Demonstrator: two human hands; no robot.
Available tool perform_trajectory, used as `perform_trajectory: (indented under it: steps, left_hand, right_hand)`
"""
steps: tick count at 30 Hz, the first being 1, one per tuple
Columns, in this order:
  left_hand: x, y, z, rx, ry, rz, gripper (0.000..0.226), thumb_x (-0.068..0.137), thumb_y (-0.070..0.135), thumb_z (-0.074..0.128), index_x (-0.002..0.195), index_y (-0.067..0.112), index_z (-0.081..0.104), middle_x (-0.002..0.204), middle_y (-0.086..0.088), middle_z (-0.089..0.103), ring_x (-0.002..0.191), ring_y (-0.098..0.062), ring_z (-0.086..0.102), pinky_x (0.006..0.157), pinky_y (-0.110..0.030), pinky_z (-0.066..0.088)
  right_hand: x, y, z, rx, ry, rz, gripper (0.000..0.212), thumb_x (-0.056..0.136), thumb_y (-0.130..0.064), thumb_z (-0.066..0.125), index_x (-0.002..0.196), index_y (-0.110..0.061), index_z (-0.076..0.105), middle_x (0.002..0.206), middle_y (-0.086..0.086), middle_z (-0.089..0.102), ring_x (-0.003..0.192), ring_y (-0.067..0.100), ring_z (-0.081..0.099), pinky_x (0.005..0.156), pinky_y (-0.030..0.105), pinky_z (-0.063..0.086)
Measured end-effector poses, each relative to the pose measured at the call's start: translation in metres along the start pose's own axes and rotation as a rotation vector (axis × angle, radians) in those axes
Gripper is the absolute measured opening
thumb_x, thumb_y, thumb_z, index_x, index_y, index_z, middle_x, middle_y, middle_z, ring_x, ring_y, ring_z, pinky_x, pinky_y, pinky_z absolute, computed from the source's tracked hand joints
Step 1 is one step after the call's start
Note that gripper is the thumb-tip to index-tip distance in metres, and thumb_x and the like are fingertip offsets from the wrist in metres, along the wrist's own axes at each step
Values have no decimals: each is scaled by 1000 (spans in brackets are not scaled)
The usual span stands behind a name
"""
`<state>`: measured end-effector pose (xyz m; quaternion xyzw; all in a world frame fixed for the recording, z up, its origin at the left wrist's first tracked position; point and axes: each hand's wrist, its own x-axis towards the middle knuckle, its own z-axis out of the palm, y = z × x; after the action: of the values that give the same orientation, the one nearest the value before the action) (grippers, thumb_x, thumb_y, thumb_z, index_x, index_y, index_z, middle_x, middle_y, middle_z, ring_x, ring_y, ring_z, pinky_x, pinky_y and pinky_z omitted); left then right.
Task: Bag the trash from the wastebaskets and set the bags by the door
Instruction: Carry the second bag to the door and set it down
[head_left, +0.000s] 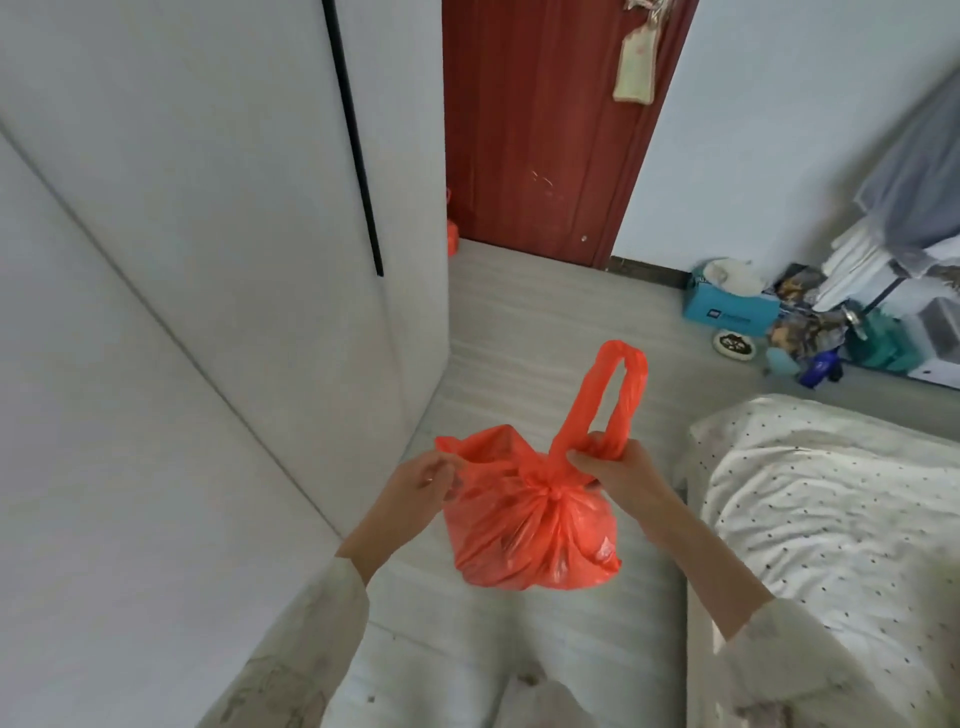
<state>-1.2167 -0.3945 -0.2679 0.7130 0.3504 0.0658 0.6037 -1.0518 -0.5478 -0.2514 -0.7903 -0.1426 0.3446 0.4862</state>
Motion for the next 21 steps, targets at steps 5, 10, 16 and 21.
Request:
perform_trajectory:
  steps: [5, 10, 16, 21]
  left_hand:
    - [140, 27, 24, 26, -49, -47, 28, 94, 7, 38, 79, 23, 56, 75, 1, 59, 49, 8, 57, 52, -10, 40]
    - [282, 84, 45, -45, 7, -79, 27, 96, 9, 36, 82, 22, 55, 76, 3, 61, 49, 8, 56, 59, -16, 41]
    - [422, 146, 62, -64, -9, -115, 25, 96, 10, 36, 86, 20, 56, 79, 3, 62, 68, -12, 58, 63, -20, 42]
    - [559, 168, 64, -95, 11, -147, 28, 96, 13, 36, 83, 24, 58, 80, 1, 63, 71, -14, 59, 65, -21, 43]
  right_hand:
    - [144, -35, -41, -11, 11, 2, 21, 81, -4, 64, 64, -16, 63, 53, -4, 63, 51, 9, 58, 65, 30, 48]
    - [278, -78, -90, -101, -55, 11, 20, 79, -6, 65, 63, -17, 62, 73, 14, 60, 71, 24, 55, 75, 41, 47]
    - [424, -138, -142, -153, -59, 25, 11, 80, -10, 64, 82, 1, 67, 77, 15, 63, 74, 24, 58, 81, 46, 51]
    - [563, -184, -165, -141, -53, 23, 17, 83, -8, 62, 91, 5, 66, 83, 31, 65, 75, 25, 57, 86, 52, 49]
